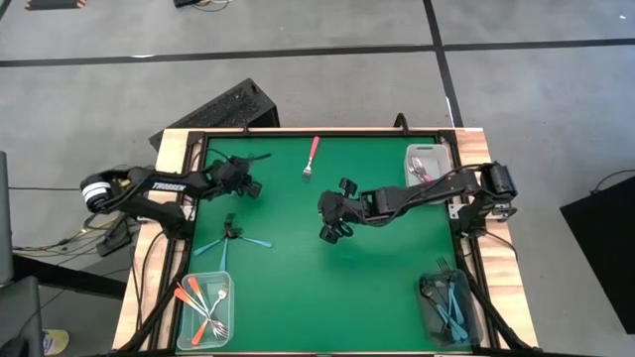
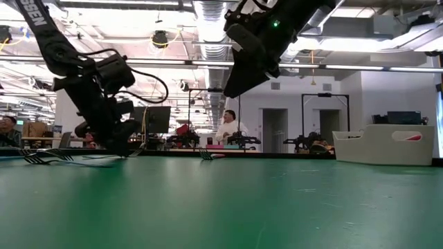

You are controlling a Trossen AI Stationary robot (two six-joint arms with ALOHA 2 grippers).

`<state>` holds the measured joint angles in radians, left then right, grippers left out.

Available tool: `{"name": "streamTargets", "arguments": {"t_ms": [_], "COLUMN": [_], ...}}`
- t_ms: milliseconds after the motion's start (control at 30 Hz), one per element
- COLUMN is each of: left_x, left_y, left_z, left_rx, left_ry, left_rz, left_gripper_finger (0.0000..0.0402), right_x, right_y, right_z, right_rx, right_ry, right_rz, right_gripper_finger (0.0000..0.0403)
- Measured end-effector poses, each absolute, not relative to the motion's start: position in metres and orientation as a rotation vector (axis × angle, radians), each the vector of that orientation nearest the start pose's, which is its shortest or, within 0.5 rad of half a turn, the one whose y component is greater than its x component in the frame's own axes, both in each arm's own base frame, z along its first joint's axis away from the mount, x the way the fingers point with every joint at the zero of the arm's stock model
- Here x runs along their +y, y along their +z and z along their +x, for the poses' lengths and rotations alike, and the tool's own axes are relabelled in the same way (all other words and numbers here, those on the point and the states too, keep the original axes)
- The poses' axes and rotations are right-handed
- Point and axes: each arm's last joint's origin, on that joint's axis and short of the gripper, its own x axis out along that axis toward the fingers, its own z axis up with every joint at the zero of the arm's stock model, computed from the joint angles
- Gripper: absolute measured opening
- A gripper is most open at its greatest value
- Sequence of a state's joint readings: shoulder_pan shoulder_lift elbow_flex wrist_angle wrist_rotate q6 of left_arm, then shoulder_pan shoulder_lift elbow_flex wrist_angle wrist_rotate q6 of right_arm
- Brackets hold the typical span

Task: Sort silverware by color (type)
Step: Put the blue fork into the black bin

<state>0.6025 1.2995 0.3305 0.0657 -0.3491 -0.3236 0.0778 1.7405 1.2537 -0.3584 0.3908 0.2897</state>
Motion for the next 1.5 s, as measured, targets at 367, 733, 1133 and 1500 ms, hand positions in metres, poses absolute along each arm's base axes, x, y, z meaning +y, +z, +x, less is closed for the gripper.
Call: {"name": "streamTargets", "arguments": {"t_ms": [367,733,1133,1500], "left_x": [0.123,0.136,0.133,0.108], "left_y": [0.125,0.105,0.101,0.123], "left_z": [0.149,0.145,0.152,0.177], "left_rx": [0.770,0.821,0.876,0.667], "left_ry": [1.122,1.130,0.961,0.608], "left_rz": [-0.296,-0.389,-0.314,-0.342], "left_gripper_finger": [0.0074,0.0130,0.0016,0.0002], "right_x": [0.008,0.011,0.010,-0.008], "right_y": [0.231,0.231,0.221,0.184], "right_z": [0.372,0.372,0.350,0.347], "right_rx": [0.771,0.774,0.982,0.806], "right_ry": [-0.433,-0.412,-0.531,-0.374], "right_rz": [0.104,0.110,0.116,0.294], "right_gripper_finger": [0.0136,0.0136,0.0136,0.0136]}}
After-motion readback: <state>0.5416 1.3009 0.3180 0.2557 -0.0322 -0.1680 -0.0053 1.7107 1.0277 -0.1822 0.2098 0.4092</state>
